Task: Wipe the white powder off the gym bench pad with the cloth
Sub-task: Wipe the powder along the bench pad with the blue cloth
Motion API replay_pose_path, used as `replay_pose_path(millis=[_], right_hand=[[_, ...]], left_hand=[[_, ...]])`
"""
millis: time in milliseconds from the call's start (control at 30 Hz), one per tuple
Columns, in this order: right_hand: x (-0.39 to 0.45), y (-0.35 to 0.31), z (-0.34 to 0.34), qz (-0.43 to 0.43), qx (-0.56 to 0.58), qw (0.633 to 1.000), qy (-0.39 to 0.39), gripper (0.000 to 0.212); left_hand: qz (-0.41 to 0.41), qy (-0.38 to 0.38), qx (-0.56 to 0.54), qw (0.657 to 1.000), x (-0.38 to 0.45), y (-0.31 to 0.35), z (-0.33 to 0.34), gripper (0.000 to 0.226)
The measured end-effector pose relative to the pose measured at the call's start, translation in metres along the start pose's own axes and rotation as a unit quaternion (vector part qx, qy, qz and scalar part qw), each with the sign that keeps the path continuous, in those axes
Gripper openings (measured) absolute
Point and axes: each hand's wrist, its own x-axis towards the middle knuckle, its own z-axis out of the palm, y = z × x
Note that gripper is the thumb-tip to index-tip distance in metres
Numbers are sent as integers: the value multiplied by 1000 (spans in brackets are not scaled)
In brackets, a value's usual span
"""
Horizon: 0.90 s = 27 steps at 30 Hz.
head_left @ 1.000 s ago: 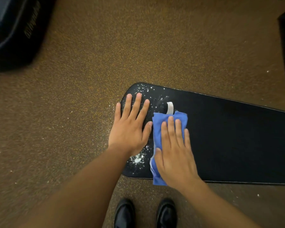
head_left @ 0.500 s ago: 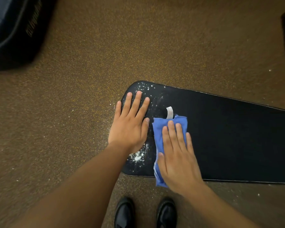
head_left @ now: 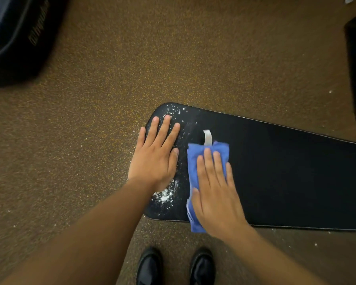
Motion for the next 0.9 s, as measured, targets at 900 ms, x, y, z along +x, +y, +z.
replay_pose_path(millis=[900], right_hand=[[54, -16, -3, 34, -7, 999, 9, 71]], left_hand=[[1, 5, -10, 1000, 1, -2, -1, 60]])
